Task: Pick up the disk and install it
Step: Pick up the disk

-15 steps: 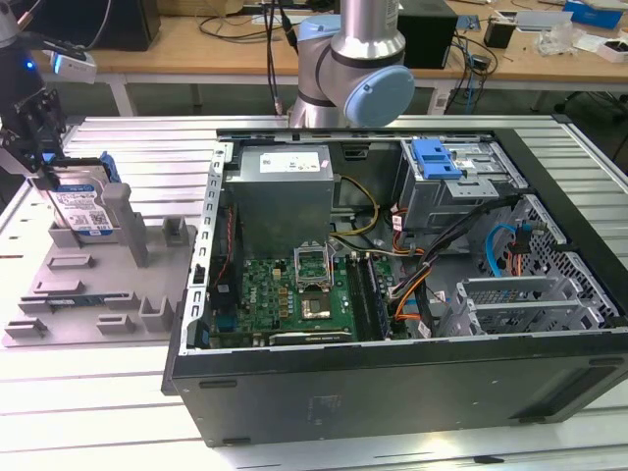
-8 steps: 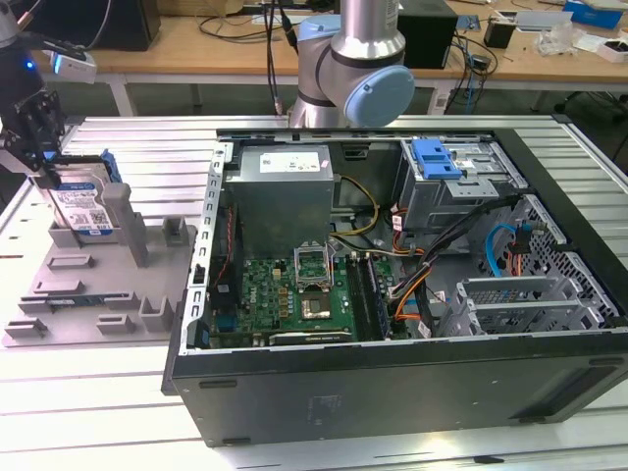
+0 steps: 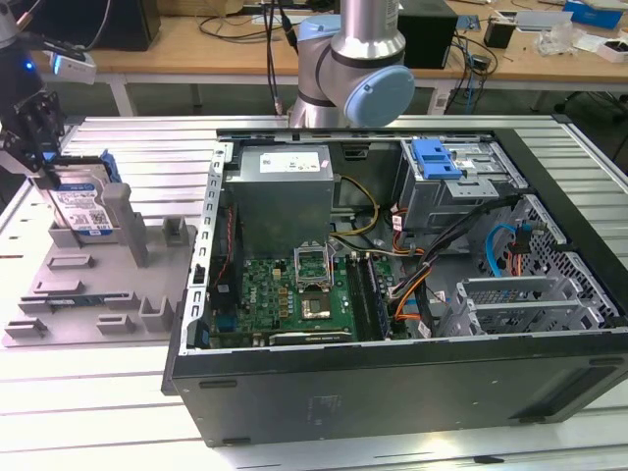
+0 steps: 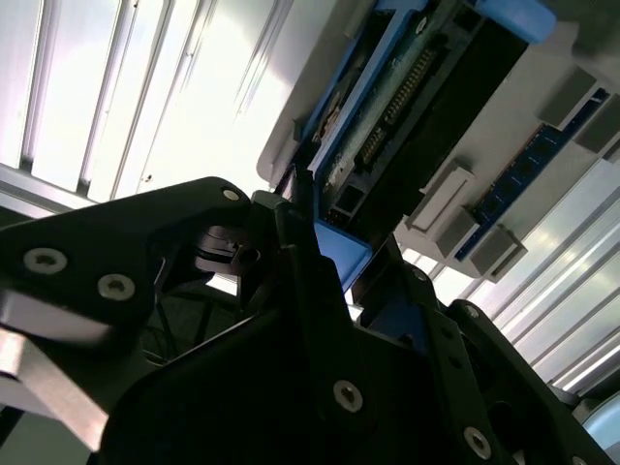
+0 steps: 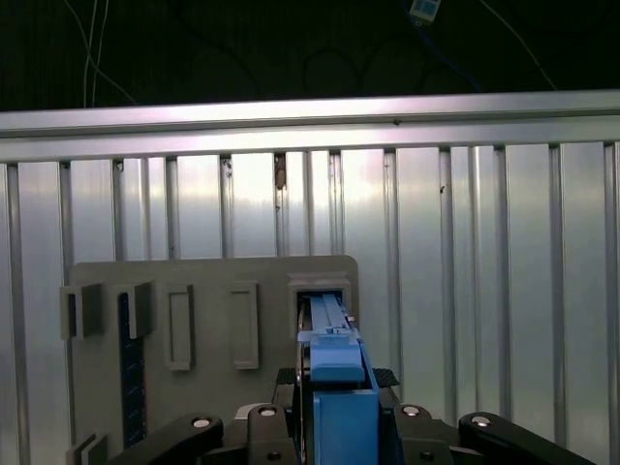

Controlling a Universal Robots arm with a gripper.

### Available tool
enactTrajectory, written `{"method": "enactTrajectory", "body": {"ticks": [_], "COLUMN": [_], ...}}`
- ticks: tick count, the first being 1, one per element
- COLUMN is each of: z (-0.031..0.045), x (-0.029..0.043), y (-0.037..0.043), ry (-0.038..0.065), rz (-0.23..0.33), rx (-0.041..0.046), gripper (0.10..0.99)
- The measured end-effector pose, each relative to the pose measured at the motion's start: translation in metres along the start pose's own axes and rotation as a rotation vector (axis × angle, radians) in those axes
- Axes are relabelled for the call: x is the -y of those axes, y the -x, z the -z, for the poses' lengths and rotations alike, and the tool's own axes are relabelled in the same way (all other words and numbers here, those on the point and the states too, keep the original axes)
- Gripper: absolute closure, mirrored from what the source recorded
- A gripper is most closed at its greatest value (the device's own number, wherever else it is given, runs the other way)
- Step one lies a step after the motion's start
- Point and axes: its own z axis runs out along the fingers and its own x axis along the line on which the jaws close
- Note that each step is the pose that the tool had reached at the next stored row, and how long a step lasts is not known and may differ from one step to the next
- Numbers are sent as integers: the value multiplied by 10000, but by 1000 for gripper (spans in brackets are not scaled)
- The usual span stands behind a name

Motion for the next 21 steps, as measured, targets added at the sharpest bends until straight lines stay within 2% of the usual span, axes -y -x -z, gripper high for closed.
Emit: {"method": "enactTrajectory", "body": {"ticks": [7,11,21], "z": [-5,-6,-7], "x": [0,0,0], "y": [-12,-11,-12], "ry": [0,0,0], "rz": [0,1,1], "rx": [0,0,0], "gripper": [675,722,722]}}
